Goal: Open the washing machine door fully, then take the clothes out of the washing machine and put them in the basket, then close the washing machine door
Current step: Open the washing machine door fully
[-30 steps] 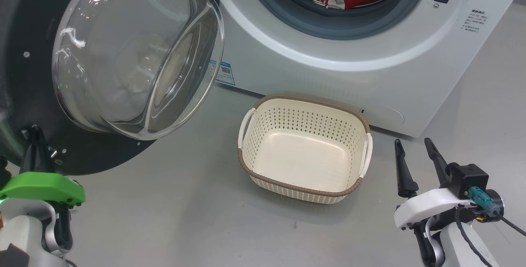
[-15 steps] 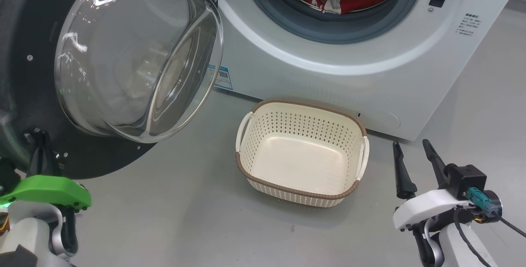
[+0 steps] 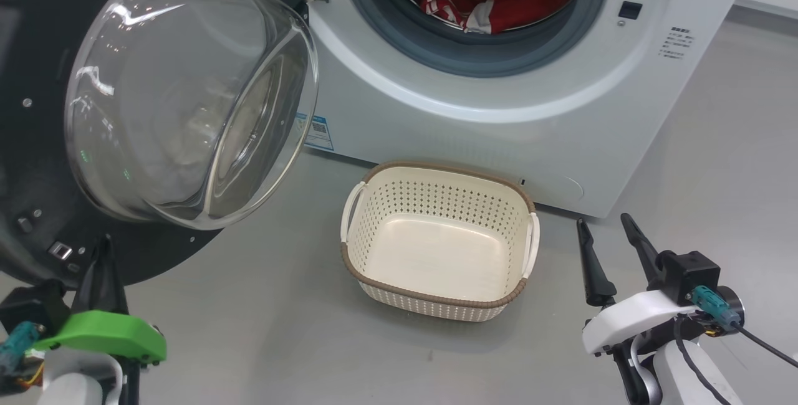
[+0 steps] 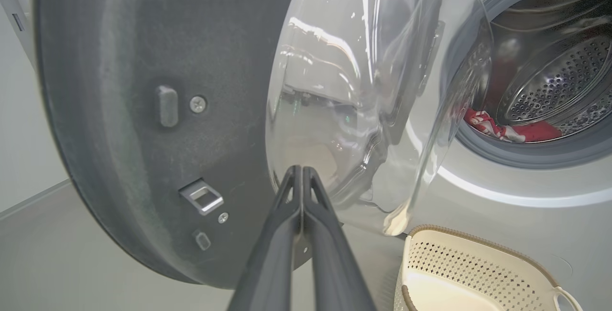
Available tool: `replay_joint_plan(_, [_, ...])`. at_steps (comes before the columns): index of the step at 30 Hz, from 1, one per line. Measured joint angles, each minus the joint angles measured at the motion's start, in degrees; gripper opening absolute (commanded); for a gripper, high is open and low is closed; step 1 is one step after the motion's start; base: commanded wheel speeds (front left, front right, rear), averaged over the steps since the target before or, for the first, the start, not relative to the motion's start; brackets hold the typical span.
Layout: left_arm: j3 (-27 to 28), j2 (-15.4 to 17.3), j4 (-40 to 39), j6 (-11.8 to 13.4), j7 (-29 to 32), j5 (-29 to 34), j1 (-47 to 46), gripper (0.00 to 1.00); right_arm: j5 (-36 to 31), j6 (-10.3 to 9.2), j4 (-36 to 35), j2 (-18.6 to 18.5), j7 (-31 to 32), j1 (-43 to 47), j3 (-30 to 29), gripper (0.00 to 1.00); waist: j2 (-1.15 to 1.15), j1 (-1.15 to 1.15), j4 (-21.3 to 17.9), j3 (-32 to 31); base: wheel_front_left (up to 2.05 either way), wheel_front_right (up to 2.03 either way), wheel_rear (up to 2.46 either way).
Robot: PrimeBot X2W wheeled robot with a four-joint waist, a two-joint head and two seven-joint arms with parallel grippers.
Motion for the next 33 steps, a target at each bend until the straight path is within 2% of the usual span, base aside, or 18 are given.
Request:
replay_joint_plan(2, [-0.02, -0.47, -1.35, -0.01, -0.08, 0.41, 1.44, 0.38, 0.03, 0.19, -0.03, 0.04, 0.0, 0.0, 0.7, 1.0, 0.0, 0.0, -0.64, -0.19, 0.0, 0.0, 0.0])
replay_joint_plan(3, [-0.11, -0.86, -1.78, -0.04, -0.08, 0.58, 2.13, 0.49, 0.04, 0.33, -0.07, 0.03, 0.0, 0.0, 0.88, 1.0, 0.0, 0.0, -1.01, -0.29, 0.0, 0.0, 0.0])
replay_joint_plan(4, [-0.33, -1.09, -2.36, -0.07, -0.08, 0.74, 2.9, 0.82, 0.15, 0.49, -0.14, 0.03, 0.0, 0.01, 1.02, 1.0, 0.0, 0.0, -1.39, -0.38, 0.0, 0.0, 0.0])
replay_joint_plan(5, [-0.46, -1.29, -3.03, -0.09, -0.08, 0.76, 3.64, 0.96, 0.26, 0.49, -0.23, 0.02, 0.0, 0.0, 1.19, 1.0, 0.0, 0.0, -1.79, -0.48, 0.0, 0.0, 0.0])
replay_joint_plan(6, [-0.53, -1.41, -3.55, -0.09, -0.07, 0.82, 4.19, 1.0, 0.44, 0.49, -0.31, 0.02, 0.0, 0.01, 1.33, 1.0, 0.0, 0.0, -2.19, -0.56, 0.0, 0.0, 0.0])
replay_joint_plan(19, [-2.98, -3.98, -10.74, -0.6, -0.08, 2.85, 7.61, 1.0, 1.21, 0.41, -1.46, 0.01, 0.0, 0.02, 3.39, 1.0, 0.0, 0.0, -8.24, -0.61, 0.0, 0.0, 0.0])
replay_joint_plan(33, [-5.04, -3.97, -13.57, -0.74, -0.12, 4.83, 8.87, 1.0, 2.61, -0.09, -2.86, 0.0, 0.0, 0.01, 4.79, 1.0, 0.0, 0.0, -15.3, -0.03, 0.0, 0.0, 0.0])
